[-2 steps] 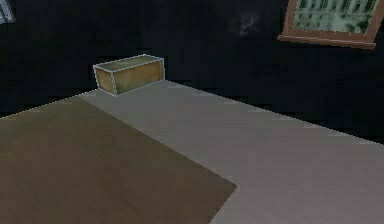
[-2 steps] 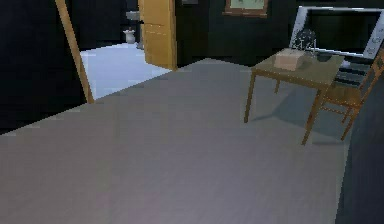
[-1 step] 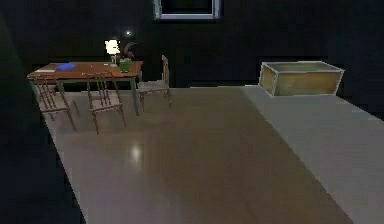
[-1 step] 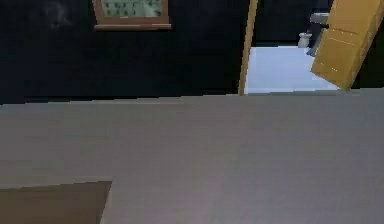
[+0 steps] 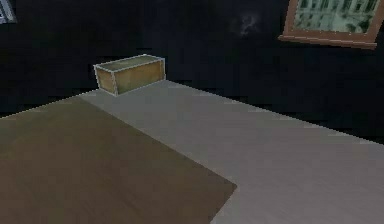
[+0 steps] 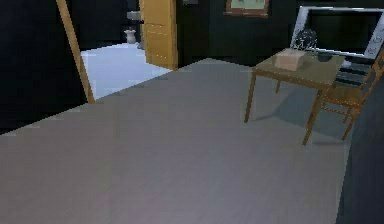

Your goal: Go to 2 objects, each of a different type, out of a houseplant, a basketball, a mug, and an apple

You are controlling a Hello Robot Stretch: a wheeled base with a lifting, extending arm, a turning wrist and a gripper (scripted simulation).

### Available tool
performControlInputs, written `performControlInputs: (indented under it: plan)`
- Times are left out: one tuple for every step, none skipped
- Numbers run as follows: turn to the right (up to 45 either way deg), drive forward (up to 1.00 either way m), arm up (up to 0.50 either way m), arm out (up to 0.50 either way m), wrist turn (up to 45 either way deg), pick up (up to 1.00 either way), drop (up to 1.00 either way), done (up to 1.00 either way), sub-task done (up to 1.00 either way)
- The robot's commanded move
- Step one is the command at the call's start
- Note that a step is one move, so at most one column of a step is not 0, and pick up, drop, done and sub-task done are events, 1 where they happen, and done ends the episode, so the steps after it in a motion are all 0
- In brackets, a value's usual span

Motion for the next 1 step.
performControlInputs:
  plan:
    - [39.0,0.0,0.0,0.0,0.0,0.0,0.0,0.0,0.0]
